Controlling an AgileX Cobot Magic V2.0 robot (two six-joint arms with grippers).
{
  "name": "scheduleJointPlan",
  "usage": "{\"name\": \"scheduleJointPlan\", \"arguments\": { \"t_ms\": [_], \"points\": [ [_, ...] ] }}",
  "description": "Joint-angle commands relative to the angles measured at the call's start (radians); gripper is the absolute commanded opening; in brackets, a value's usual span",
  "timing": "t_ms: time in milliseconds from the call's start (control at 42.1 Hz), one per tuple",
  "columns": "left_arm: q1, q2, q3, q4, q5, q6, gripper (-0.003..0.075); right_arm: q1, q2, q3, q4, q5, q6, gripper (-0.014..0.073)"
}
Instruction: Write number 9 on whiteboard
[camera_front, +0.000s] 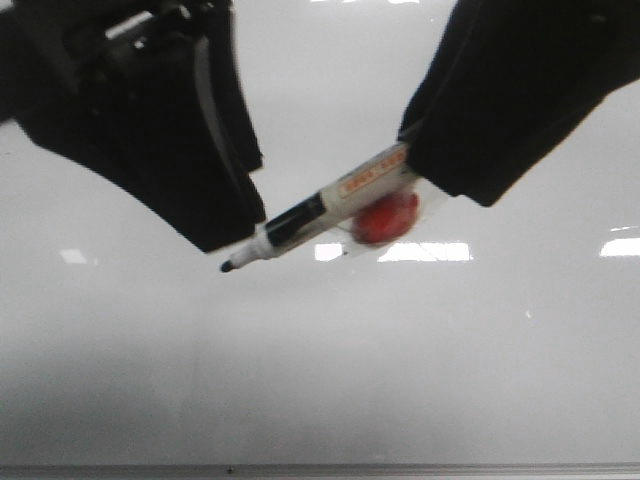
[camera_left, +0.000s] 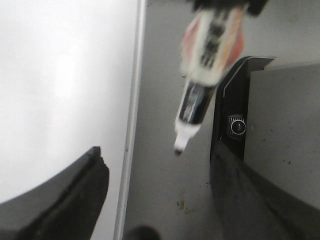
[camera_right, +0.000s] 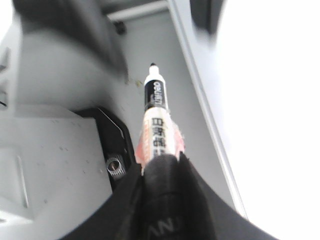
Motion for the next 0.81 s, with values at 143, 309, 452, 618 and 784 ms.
{"name": "scheduleJointPlan", "arguments": {
  "t_ms": [143, 309, 452, 618, 784],
  "points": [
    [0.209, -0.205, 0.011, -0.033, -0.021, -0.137, 0.044, -0.046, -0.151, -0.011, -0.217, 0.017, 0.319, -0.0069],
    [0.363, -0.336, 0.09, -0.044, -0.049, -0.193, 0.044, -0.2, -0.304, 0.093, -0.208, -0.077, 0.425, -0.0069],
    [0.422, -0.416, 0.151, -0.069, -0.104, -0.193, 0.044, -0.286, -0.394, 0.168, -0.132, -0.143, 0.45, -0.0069],
    [0.423, -0.427, 0.162, -0.071, -0.14, -0.193, 0.044, -0.289, -0.409, 0.182, -0.133, -0.202, 0.429, -0.0069],
    [0.423, -0.426, 0.162, -0.071, -0.163, -0.193, 0.044, -0.289, -0.393, 0.181, -0.132, -0.254, 0.432, -0.0069]
  ]
}}
